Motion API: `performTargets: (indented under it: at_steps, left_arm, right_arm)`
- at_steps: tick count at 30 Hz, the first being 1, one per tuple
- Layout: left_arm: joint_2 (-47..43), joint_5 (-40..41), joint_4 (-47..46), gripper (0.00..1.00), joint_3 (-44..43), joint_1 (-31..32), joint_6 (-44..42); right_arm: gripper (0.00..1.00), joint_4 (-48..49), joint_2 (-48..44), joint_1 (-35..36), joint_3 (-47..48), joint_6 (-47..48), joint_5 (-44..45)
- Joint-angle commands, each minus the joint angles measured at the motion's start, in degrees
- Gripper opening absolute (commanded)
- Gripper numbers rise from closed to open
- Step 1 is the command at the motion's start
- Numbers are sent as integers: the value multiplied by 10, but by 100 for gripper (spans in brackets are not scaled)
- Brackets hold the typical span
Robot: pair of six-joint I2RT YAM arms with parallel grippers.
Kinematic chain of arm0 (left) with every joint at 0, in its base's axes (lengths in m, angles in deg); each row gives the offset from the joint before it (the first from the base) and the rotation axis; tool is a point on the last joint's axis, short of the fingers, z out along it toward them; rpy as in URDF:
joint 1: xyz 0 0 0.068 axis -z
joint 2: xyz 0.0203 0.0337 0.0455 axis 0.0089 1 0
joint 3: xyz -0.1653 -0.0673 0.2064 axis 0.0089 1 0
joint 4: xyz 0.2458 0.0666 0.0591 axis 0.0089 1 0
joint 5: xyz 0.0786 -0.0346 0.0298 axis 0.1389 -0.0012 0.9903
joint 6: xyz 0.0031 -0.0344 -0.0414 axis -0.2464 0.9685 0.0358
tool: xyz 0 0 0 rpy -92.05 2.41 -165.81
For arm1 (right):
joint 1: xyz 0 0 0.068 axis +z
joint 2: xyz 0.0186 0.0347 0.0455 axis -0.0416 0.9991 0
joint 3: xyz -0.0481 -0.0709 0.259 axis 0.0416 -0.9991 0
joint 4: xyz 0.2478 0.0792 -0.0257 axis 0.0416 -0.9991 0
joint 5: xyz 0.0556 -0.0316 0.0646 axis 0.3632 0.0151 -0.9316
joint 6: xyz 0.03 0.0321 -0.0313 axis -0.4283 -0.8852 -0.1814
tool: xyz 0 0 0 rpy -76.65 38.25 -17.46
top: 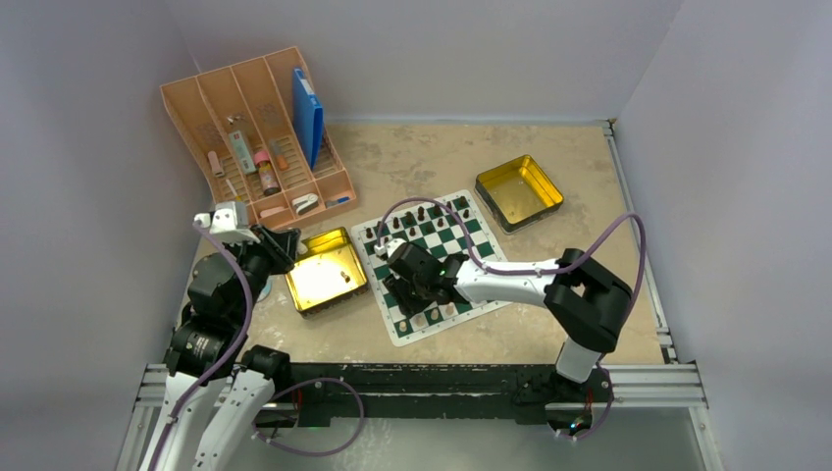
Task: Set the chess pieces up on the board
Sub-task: Place the chess piece on the chessboard.
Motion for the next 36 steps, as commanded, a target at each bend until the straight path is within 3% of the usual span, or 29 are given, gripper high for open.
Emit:
performTargets:
  at_steps: [1, 10, 15, 22, 25, 32, 36]
  left_arm:
    - [0, -86, -53, 0, -8, -3, -40]
    - [2, -235, -104, 0, 19, -3, -105]
    - [20, -367, -147, 0, 29, -3, -123]
    - [72, -425, -225, 0, 36, -3, 8]
    - [94, -454, -283, 0, 44, -2, 51]
    - [150, -541, -454, 0, 100, -2, 12]
    - [167, -553, -567, 0, 128, -1, 78]
  right_arm:
    - [51, -20, -29, 2, 36, 7, -20]
    - [55, -45, -97, 0, 64, 30, -45]
    - [55, -7, -159, 1, 71, 59, -64]
    - [57, 175, -257, 3, 18, 114, -124]
    - [57, 242, -307, 2, -17, 102, -105]
    - [58, 207, -390, 3, -34, 0, -15]
    - [58, 241, -418, 2, -67, 26, -29]
